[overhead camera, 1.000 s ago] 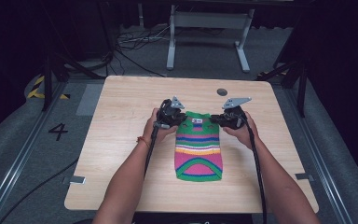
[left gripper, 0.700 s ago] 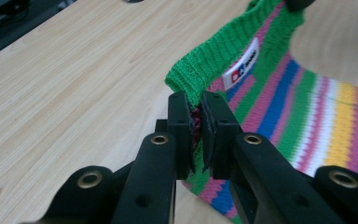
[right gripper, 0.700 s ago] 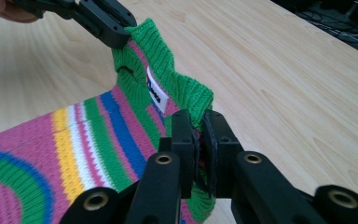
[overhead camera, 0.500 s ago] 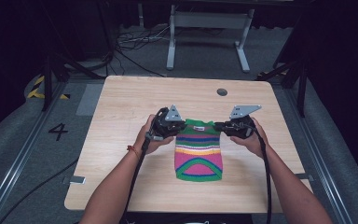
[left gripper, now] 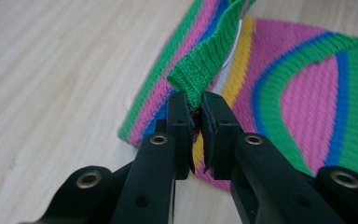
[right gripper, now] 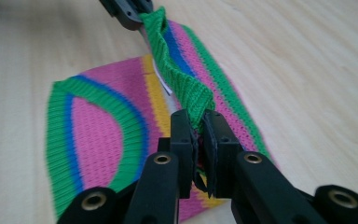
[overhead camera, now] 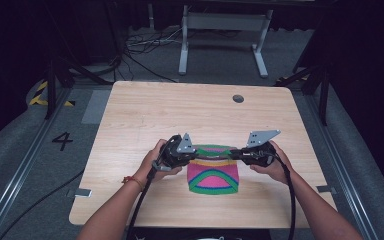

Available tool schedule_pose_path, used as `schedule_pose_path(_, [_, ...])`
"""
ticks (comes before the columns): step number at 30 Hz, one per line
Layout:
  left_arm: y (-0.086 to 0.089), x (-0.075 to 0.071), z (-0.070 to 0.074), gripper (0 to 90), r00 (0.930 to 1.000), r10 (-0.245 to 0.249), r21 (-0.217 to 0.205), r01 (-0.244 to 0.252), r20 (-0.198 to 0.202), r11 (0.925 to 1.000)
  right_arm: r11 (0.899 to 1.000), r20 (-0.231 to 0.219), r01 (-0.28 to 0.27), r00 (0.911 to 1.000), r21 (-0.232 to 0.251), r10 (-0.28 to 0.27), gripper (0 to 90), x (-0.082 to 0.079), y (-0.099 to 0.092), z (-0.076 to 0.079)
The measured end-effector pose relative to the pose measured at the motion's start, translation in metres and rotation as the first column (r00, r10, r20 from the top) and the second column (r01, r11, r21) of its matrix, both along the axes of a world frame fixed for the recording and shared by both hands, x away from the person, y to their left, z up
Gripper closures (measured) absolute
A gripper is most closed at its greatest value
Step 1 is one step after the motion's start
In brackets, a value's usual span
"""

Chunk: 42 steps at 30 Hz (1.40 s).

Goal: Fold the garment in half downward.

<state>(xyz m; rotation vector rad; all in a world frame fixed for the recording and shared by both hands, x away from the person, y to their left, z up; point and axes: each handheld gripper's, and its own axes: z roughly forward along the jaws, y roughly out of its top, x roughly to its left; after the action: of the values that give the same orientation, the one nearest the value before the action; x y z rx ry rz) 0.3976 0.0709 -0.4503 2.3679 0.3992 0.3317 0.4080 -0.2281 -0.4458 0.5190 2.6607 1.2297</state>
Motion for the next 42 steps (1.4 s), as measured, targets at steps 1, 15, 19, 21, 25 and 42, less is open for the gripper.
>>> schedule_pose_path(1, [0.0, -0.003, -0.001, 82.2, 1.0, -0.008, 0.009, 0.008, 0.001, 0.9999, 1.0, -0.005, -0.007, 1.0, -0.003, 0.007, 83.4, -0.003, 0.0, -0.001])
schedule_pose_path(15, [-0.005, -0.033, -0.021, 89.1, 0.9986, -0.043, 0.117, 0.046, -0.032, 0.992, 0.996, -0.041, -0.066, 0.9972, -0.066, 0.063, 83.9, -0.029, -0.002, -0.017])
schedule_pose_path(19, [-0.007, -0.034, -0.025, 84.8, 0.9968, -0.061, 0.111, 0.066, -0.052, 0.9916, 0.994, -0.044, -0.082, 0.9959, -0.077, 0.079, 83.3, -0.034, -0.001, -0.021])
schedule_pose_path(21, [-0.007, -0.034, -0.024, 77.0, 0.9961, -0.069, 0.081, 0.074, -0.055, 0.994, 0.993, -0.043, -0.088, 0.9954, -0.075, 0.085, 83.4, -0.036, -0.001, -0.021])
schedule_pose_path(25, [-0.013, -0.04, -0.023, 66.3, 0.9911, -0.118, 0.063, 0.122, -0.061, 0.9905, 0.995, -0.037, -0.087, 0.9956, -0.045, 0.086, 84.6, -0.038, -0.002, -0.019])
schedule_pose_path(42, [-0.015, -0.049, -0.016, 85.6, 0.9916, -0.129, 0.105, 0.127, 0.014, 0.9864, 0.995, -0.024, -0.093, 0.9954, -0.03, 0.092, 84.9, -0.047, -0.006, -0.011])
